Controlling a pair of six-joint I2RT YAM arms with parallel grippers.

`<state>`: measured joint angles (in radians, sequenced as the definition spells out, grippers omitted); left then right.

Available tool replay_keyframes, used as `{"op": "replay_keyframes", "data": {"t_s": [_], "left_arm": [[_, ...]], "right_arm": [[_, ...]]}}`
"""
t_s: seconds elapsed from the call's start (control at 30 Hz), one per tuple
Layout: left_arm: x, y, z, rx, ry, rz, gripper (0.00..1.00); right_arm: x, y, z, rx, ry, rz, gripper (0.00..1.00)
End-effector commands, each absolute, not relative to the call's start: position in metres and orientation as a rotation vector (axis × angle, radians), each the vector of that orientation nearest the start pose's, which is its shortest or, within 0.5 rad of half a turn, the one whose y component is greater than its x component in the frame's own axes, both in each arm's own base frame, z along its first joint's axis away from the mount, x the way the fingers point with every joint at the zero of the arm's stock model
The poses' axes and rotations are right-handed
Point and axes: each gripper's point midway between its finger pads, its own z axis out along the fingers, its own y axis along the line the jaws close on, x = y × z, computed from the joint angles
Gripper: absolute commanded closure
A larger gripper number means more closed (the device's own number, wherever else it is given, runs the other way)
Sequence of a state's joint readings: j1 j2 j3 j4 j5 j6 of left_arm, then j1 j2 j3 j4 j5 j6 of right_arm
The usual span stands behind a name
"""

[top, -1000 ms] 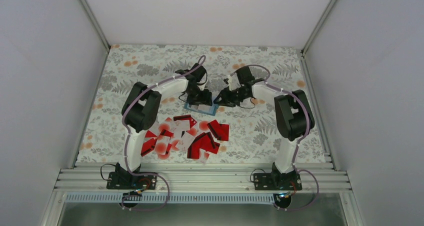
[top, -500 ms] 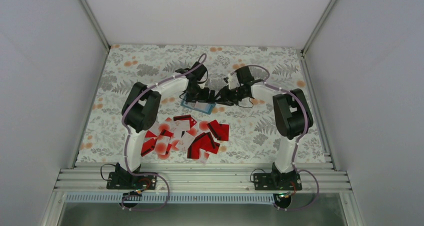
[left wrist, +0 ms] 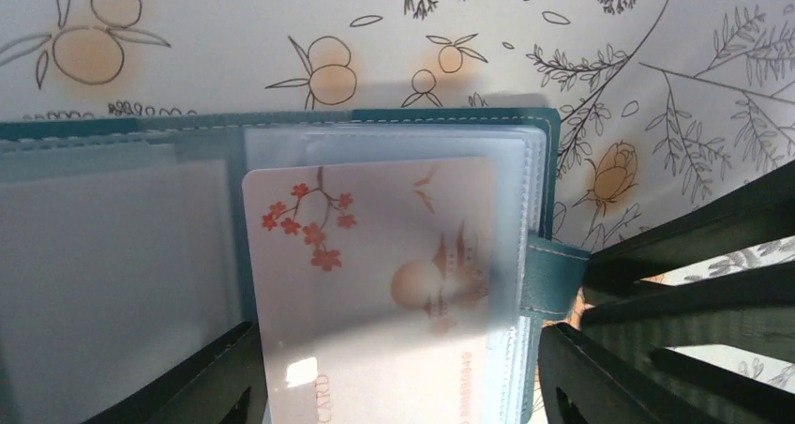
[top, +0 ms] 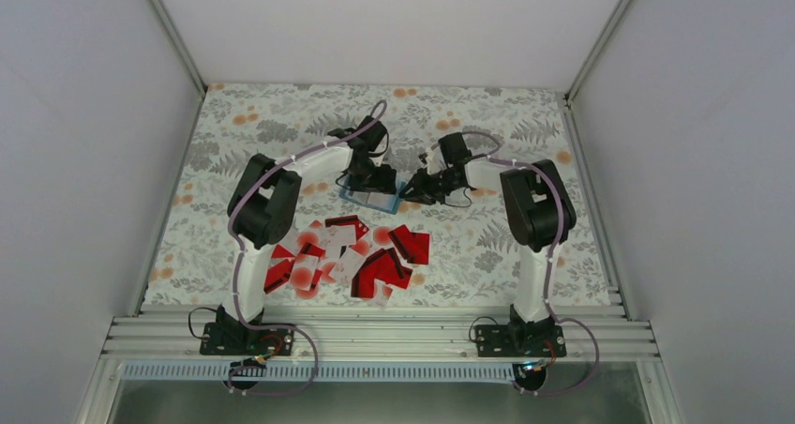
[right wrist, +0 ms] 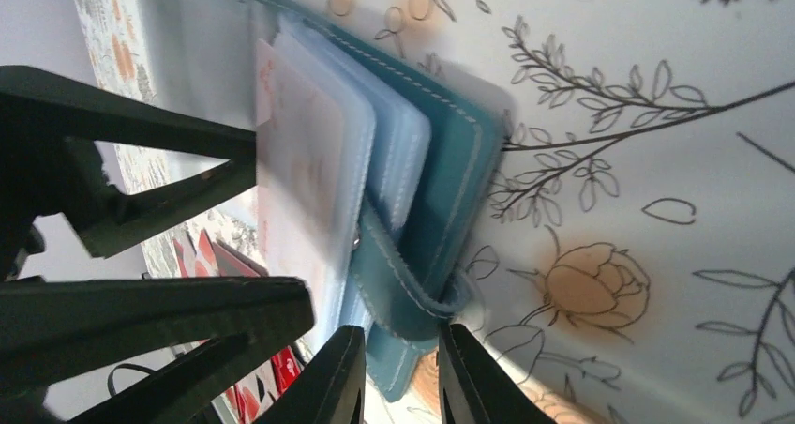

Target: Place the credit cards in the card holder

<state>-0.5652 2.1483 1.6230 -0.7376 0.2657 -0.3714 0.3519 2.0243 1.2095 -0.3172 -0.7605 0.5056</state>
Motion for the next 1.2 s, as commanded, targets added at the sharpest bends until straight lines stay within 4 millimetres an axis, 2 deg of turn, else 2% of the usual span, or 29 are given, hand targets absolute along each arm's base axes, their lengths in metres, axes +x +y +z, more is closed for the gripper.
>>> {"op": "replay_keyframes", "data": {"t_s": [0.0,0.13,0.33,0.47,0.8,0.93,1.03,1.17], "left_arm": [[0.374,-0.297,0.027,0.358,2.939,-0.588,0.31],[0.374,-0.300,0.025,0.362,2.943,-0.613,0.39],[0.370,-0.317,0.033,0.402,2.918,-0.743,0.39],[0.365,-0.319,0.037,0.370,2.928,-0.796,0.39],[0.347,-0.321,0.062,0.227,2.919,-0.999,0.29],[0.350,-0.321,0.072,0.212,2.909,-1.004,0.24],[0.355,-0.315,0.078,0.210,2.908,-0.957,0.19],[0.358,-0.302,0.091,0.207,2.900,-0.883,0.18]], "right_arm": [[0.367,0.264,0.021,-0.015,2.804,1.309,0.80],[0.368,0.265,0.014,-0.014,2.815,1.310,0.83],[0.371,0.264,0.005,-0.043,2.835,1.282,0.84],[0.373,0.261,0.005,-0.062,2.837,1.250,0.84],[0.369,0.243,0.010,-0.115,2.849,1.140,0.84],[0.374,0.237,0.022,-0.130,2.834,1.106,0.84],[0.376,0.237,0.039,-0.152,2.804,1.109,0.83],[0.371,0.242,0.054,-0.197,2.777,1.165,0.81]]}}
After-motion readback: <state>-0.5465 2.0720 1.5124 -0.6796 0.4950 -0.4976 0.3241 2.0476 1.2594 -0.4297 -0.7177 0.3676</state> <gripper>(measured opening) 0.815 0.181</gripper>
